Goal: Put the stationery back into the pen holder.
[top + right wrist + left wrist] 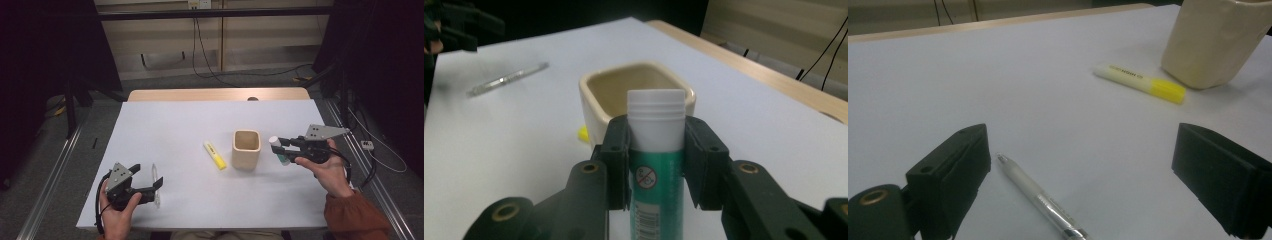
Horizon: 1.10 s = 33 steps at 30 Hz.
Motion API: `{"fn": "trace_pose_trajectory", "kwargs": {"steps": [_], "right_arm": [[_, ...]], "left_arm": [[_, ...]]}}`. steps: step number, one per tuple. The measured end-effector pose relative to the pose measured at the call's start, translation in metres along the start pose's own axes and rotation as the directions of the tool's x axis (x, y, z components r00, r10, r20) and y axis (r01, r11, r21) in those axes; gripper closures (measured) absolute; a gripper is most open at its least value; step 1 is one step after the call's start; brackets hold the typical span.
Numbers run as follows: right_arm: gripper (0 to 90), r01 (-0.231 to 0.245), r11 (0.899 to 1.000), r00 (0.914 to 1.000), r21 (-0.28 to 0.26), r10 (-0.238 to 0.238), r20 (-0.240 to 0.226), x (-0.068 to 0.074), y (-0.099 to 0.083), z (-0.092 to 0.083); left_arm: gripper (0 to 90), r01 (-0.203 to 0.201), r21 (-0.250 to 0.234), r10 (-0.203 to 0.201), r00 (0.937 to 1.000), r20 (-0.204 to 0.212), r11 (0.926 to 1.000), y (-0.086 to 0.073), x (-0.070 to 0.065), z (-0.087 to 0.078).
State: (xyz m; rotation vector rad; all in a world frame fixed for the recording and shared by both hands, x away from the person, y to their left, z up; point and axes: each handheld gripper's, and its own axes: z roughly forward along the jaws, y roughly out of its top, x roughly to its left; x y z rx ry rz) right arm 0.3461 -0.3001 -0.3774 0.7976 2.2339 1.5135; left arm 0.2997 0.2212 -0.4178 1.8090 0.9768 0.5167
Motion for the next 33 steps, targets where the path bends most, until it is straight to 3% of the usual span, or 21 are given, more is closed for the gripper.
{"fn": "trace_pose_trajectory", "kwargs": {"steps": [14,23,26,33], "right_arm": [[65.9,0.01,0.992,0.9959,-0.126,0.002,0.09,0.014,0.018,-0.004],[65.9,0.002,0.986,0.9963,-0.168,0.012,0.085,0.017,0.028,0.003],[65.9,0.015,0.982,0.9942,-0.186,0.005,0.108,0.018,0.034,0.005],[65.9,0.007,0.971,0.9939,-0.239,0.02,0.109,0.017,0.048,0.013]], "left_arm": [[8.6,-0.002,0.005,0.002,1.0,0.002,1.0,0.0,0.0,0.001],[8.6,0.001,0.005,-0.001,1.0,0.001,1.0,0.0,0.0,0.001],[8.6,0.003,0.006,-0.003,1.0,0.001,1.0,-0.001,0.0,0.001],[8.6,0.001,0.009,-0.001,1.0,0.001,1.0,-0.001,0.0,0.001]]}}
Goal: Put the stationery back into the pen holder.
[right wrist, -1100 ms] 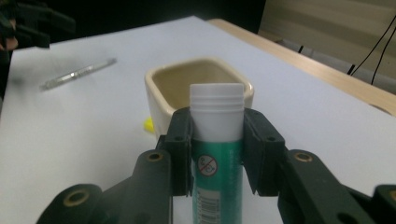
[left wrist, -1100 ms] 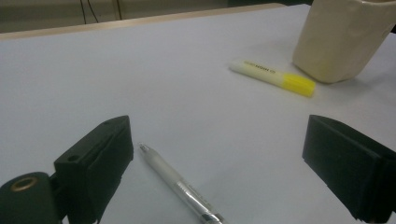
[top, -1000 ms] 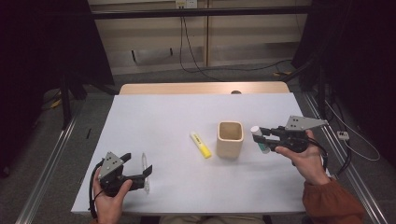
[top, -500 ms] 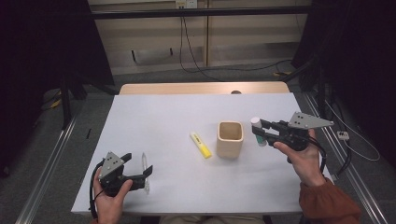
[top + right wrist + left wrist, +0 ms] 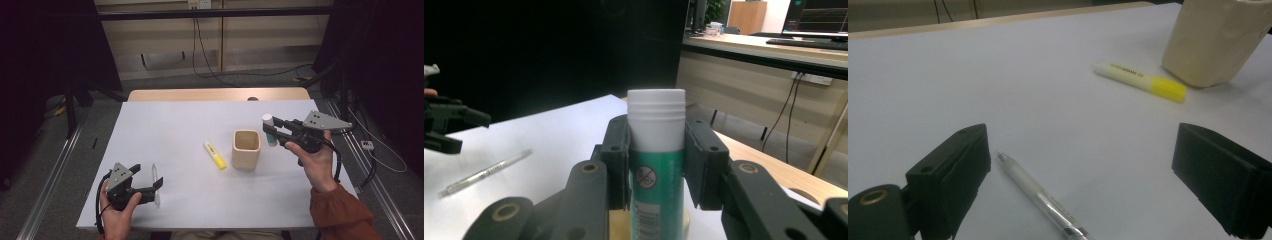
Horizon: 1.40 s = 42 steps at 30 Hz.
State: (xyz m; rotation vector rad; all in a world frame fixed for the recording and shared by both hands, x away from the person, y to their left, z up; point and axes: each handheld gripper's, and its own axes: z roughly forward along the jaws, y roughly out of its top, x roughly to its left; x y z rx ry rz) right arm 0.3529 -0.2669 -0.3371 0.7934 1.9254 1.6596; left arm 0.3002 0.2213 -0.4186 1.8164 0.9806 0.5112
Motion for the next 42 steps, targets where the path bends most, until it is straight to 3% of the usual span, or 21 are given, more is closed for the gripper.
{"fn": "trace_pose_trajectory", "kwargs": {"steps": [10,17,24,27,30,42], "right_arm": [[65.9,-0.043,0.999,0.9987,0.003,0.043,-0.027,-0.001,0.006,0.019],[65.9,-0.047,0.999,0.9986,-0.013,0.048,0.021,-0.002,0.01,0.028],[65.9,-0.066,0.998,0.9977,-0.001,0.066,0.016,-0.001,0.002,0.041],[65.9,-0.063,0.998,0.9974,0.013,0.064,-0.033,0.002,-0.001,0.047],[65.9,-0.052,0.998,0.9977,0.031,0.053,-0.043,0.006,-0.003,0.052],[65.8,-0.05,0.997,0.9985,0.067,0.052,-0.017,0.002,-0.015,0.056]], "left_arm": [[8.6,-0.004,-0.001,0.004,1.0,0.0,1.0,0.0,0.0,0.0],[8.6,-0.003,0.001,0.003,1.0,0.002,1.0,0.0,0.0,0.0],[8.6,0.0,0.0,0.0,1.0,-0.002,1.0,0.0,0.001,-0.001],[8.6,-0.003,0.001,0.003,1.0,0.001,1.0,0.0,0.0,-0.001],[8.6,-0.002,0.0,0.002,1.0,0.006,1.0,-0.001,0.0,0.0],[8.6,0.0,0.0,0.0,1.0,0.007,1.0,0.0,0.0,0.0]]}}
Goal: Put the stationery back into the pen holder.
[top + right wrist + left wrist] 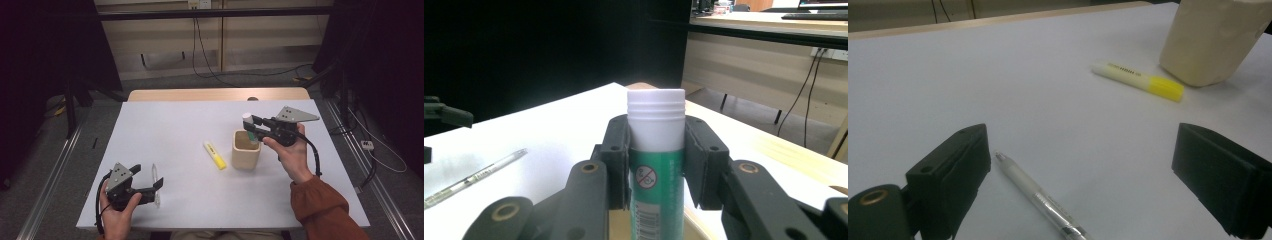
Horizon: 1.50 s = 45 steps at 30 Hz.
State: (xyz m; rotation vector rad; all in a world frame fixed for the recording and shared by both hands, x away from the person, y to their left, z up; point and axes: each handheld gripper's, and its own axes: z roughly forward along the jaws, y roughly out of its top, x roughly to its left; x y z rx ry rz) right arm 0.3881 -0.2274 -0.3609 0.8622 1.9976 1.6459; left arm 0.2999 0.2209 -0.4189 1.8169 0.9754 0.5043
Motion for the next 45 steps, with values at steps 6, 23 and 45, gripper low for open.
{"fn": "trace_pose_trajectory", "kwargs": {"steps": [6,23,45], "right_arm": [[65.8,-0.012,1.0,0.9999,0.015,0.012,-0.007,-0.002,-0.006,0.003],[65.7,-0.009,0.997,0.9997,0.079,0.011,-0.021,0.0,-0.026,0.006],[15.1,-0.052,0.994,0.9981,0.092,0.049,0.037,-0.007,-0.029,0.006]], "left_arm": [[8.6,-0.004,0.003,0.004,1.0,-0.001,1.0,0.0,0.0,0.0],[8.4,-0.004,0.016,0.004,1.0,0.006,0.9999,0.0,0.0,0.001],[8.4,0.001,0.012,-0.001,1.0,0.006,0.9999,0.0,0.0,0.001]]}}
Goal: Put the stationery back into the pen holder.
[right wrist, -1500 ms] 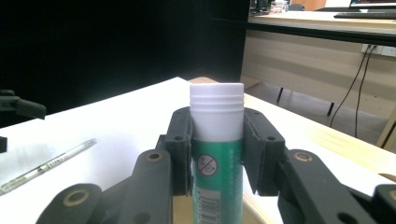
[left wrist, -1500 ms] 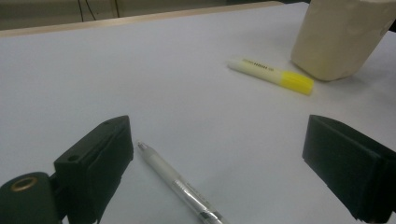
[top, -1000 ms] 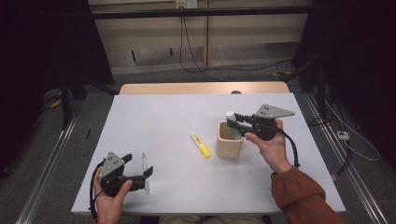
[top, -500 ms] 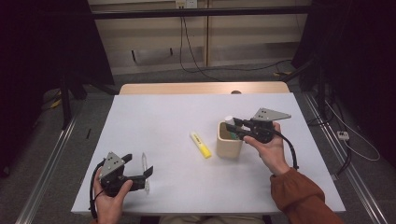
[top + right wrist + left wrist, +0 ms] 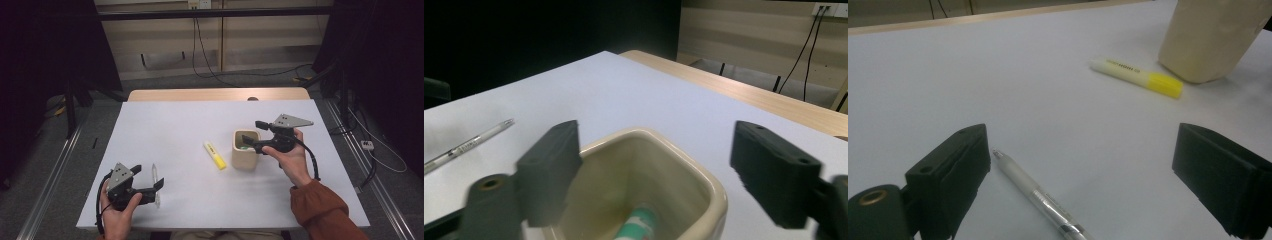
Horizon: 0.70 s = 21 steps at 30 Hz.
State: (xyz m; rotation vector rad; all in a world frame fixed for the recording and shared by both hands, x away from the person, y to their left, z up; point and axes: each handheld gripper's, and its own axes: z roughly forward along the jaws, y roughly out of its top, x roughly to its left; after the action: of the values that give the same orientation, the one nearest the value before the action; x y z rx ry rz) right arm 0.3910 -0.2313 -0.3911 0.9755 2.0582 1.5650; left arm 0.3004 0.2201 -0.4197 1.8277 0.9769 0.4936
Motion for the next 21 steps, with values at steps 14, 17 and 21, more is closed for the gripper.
{"fn": "trace_pose_trajectory", "kwargs": {"steps": [14,17,21], "right_arm": [[5.8,0.039,0.999,0.9983,-0.01,-0.039,0.044,0.006,0.004,-0.021],[5.8,0.043,0.999,0.998,-0.005,-0.042,0.046,0.007,0.0,-0.028],[5.8,0.04,0.999,0.9976,-0.001,-0.04,0.057,0.008,-0.007,-0.038]], "left_arm": [[8.4,0.012,-0.002,-0.012,0.9999,-0.004,0.9999,0.0,0.001,-0.001],[8.4,0.006,0.004,-0.006,1.0,-0.005,1.0,0.0,0.001,-0.001],[8.4,0.004,0.006,-0.004,1.0,-0.008,1.0,0.0,0.001,-0.001]]}}
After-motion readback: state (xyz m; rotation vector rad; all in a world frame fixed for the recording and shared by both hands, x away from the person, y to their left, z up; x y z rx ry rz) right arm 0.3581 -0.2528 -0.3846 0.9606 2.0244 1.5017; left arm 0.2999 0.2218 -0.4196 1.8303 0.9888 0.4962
